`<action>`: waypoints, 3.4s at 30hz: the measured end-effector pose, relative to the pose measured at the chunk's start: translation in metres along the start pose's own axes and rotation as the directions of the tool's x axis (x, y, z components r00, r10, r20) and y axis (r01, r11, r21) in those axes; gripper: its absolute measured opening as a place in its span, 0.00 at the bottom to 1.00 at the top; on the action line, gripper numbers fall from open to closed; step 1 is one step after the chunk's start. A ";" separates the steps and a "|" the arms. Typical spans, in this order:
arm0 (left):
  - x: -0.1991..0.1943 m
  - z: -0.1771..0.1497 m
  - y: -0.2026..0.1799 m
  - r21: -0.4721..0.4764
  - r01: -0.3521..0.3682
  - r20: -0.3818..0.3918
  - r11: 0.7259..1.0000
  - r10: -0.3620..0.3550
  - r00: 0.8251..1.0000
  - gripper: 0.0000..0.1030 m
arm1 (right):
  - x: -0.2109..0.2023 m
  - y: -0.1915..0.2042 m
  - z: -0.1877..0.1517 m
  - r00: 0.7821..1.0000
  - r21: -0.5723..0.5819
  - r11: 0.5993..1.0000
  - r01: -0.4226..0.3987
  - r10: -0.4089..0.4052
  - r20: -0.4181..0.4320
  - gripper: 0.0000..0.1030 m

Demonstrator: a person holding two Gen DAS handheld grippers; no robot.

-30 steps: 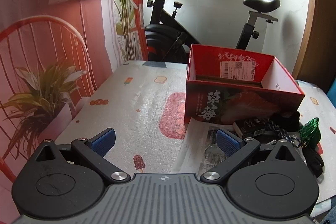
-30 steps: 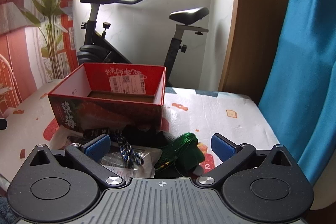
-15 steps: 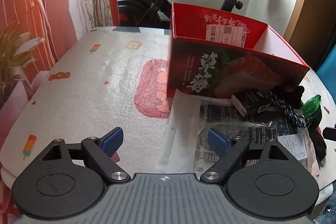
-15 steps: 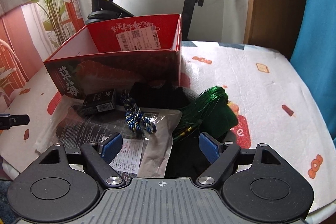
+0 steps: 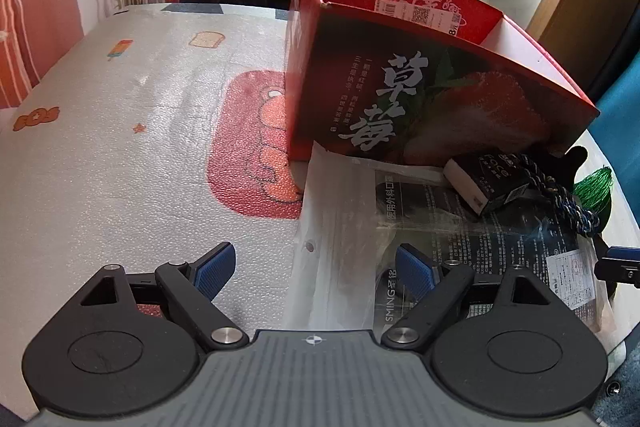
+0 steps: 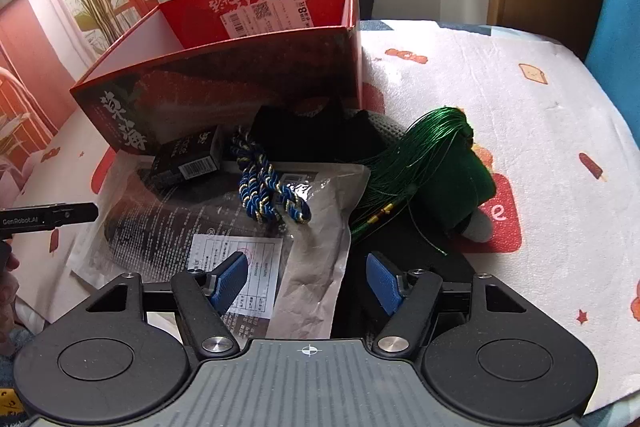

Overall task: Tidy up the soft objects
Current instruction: 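Move the left tool down toward the clear plastic bag beside the box, then close the left tool on the clear bag with black item and lift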

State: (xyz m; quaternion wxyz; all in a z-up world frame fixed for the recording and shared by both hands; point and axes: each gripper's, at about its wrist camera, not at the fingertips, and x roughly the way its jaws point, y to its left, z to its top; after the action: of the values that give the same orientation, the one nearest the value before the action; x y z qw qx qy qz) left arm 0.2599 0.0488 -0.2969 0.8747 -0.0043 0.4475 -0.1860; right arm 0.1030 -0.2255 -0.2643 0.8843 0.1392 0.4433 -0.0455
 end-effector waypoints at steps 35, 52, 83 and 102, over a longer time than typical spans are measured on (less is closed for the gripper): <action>0.029 -0.002 -0.043 0.055 0.130 -0.044 0.990 -0.128 0.991 0.84 | 0.036 0.006 0.004 0.997 0.022 1.000 -0.018 0.020 -0.080 0.60; 0.024 0.017 -0.058 0.024 0.164 -0.116 0.986 -0.160 0.980 0.67 | 0.032 -0.008 0.016 0.983 0.205 0.977 -0.053 0.087 -0.160 0.43; -0.025 0.038 -0.048 -0.052 0.203 -0.125 0.978 -0.208 0.970 0.58 | 0.016 -0.011 0.024 0.937 0.388 0.907 -0.166 0.267 -0.224 0.26; -0.060 0.005 -0.027 -0.027 0.138 -0.154 0.990 -0.140 0.978 0.59 | -0.012 0.039 0.018 0.952 0.088 0.972 -0.217 0.230 -0.201 0.29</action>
State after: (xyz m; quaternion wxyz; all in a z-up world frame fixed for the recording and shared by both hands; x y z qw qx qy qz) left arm 0.2231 0.0424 -0.2427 0.8220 -0.0284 0.5145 -0.2427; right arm 0.1173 -0.1939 -0.2364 0.8271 0.2210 0.5138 0.0556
